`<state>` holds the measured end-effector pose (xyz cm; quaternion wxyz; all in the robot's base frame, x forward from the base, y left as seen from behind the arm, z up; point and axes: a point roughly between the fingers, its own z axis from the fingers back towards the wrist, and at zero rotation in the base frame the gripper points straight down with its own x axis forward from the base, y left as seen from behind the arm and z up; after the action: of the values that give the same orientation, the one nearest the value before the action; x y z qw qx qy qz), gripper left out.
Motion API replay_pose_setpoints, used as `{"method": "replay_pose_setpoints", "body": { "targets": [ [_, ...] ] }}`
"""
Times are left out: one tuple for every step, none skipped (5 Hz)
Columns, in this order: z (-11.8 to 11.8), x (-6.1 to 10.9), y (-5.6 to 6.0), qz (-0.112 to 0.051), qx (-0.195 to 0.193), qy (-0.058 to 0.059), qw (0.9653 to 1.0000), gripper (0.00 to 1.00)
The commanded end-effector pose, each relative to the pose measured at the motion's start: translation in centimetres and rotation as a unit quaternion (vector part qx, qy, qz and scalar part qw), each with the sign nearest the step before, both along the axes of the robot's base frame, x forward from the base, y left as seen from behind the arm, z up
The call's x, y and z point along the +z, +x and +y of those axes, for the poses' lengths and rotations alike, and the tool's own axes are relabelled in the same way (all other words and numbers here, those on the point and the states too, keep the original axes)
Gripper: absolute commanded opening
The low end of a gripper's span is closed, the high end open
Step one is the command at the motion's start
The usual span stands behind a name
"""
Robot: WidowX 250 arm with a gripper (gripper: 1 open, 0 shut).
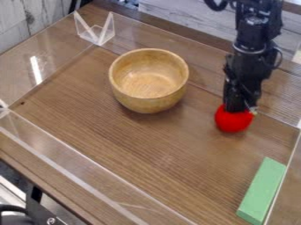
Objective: Move the red object to the left side of the table
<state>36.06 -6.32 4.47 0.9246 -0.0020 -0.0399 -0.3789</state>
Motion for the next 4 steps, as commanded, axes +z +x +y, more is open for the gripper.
{"method": "replay_pose_setpoints", "body": {
  "targets": [
    [1.6, 6.1, 0.8, -0.071, -0.014, 0.007, 0.9974, 0.00],
    [5.1, 9.6, 0.4, -0.100, 0.002, 0.022, 0.9948, 0.00],
    [10.0, 10.3, -1.0, -0.101, 0.038, 0.028, 0.9938, 0.00],
    [14.1, 9.6, -2.5, -0.098, 0.089, 0.031, 0.9907, 0.00]
  ]
}}
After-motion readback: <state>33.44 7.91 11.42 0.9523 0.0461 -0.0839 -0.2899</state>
